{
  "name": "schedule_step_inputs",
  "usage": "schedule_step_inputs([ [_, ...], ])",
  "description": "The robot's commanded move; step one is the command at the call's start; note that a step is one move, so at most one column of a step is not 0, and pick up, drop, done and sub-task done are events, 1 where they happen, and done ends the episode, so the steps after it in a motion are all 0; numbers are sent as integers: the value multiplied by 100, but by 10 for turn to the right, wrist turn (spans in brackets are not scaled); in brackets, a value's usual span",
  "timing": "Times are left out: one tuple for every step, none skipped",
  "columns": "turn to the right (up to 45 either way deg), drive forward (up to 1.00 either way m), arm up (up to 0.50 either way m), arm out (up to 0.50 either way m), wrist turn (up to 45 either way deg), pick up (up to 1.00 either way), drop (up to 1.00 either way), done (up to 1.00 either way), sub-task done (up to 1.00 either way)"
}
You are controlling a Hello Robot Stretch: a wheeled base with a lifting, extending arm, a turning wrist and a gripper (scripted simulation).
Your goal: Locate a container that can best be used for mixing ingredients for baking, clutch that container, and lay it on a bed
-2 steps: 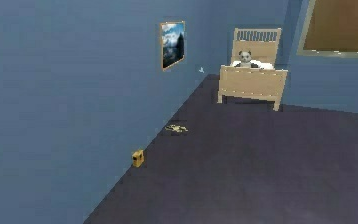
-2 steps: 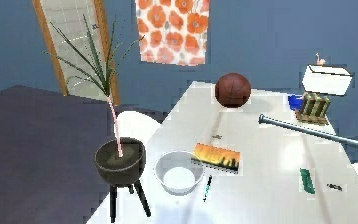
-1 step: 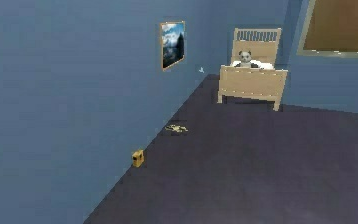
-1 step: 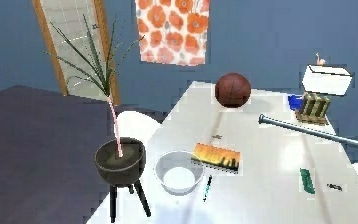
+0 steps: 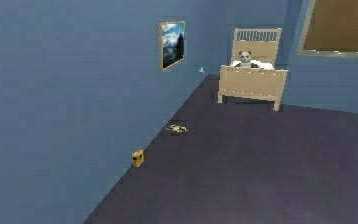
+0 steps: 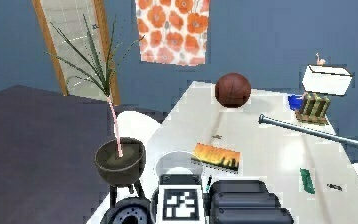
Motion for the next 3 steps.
schedule_step_inputs([
  [0, 0, 0, 20, 0, 0, 0, 0, 0],
  [0, 0, 0, 0, 450, 0, 0, 0, 0],
  [0, 0, 0, 0, 450, 0, 0, 0, 0],
])
